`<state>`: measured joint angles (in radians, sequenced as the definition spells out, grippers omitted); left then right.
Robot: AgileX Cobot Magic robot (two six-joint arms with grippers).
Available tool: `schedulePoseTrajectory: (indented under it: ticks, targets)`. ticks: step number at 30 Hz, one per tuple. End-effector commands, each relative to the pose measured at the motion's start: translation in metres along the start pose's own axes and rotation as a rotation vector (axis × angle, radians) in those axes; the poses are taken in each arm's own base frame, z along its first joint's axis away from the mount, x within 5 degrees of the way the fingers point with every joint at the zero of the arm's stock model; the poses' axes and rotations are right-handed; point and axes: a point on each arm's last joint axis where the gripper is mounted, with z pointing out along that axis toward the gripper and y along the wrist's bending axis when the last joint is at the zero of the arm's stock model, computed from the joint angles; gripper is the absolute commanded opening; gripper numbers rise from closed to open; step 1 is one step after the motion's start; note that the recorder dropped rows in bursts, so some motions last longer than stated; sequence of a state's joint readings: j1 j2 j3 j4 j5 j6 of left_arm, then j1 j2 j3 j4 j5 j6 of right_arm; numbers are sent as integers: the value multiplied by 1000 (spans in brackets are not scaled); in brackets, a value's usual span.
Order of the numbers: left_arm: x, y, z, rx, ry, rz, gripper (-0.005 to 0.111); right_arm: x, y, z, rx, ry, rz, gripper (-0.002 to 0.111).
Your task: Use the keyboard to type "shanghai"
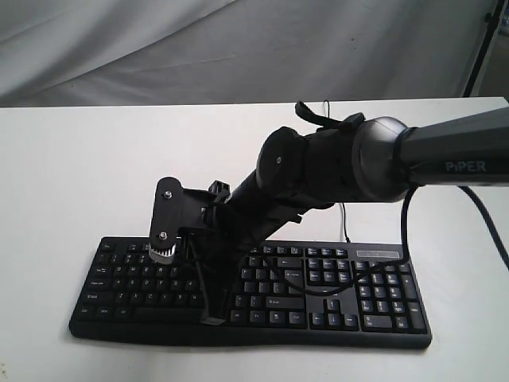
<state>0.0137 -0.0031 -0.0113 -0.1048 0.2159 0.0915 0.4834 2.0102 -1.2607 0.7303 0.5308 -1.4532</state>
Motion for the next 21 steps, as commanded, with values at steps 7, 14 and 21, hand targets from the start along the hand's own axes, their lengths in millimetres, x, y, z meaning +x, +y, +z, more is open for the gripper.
schedulePoseTrajectory:
  ticks: [7,14,21]
  targets:
    - [0,0,0,5,1,-5,1,-1,2,-5,-39,-24,-14,0]
    - [0,0,0,5,1,-5,1,-1,3,-5,-51,-27,-14,0]
    - [0,0,0,5,1,-5,1,5,5,6,-73,-14,-27,0]
